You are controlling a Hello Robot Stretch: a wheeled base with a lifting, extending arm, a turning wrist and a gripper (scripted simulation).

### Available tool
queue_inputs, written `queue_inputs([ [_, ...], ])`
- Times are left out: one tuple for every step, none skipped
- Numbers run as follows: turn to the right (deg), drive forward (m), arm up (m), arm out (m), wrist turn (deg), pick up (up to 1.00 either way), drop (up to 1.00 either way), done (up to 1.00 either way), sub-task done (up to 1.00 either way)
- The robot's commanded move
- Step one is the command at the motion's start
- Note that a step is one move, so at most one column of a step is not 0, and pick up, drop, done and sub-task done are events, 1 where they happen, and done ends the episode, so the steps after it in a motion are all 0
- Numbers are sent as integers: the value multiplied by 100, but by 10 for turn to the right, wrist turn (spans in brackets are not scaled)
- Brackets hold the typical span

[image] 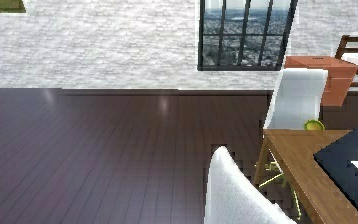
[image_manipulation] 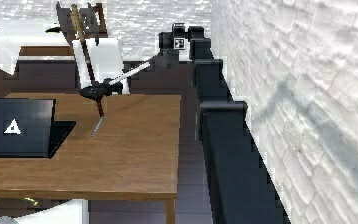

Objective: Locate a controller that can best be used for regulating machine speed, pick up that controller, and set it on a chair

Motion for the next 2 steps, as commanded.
queue_inputs([
  [0,0,0,0,-450,0,0,0,0],
  [0,0,0,0,-180,0,0,0,0],
])
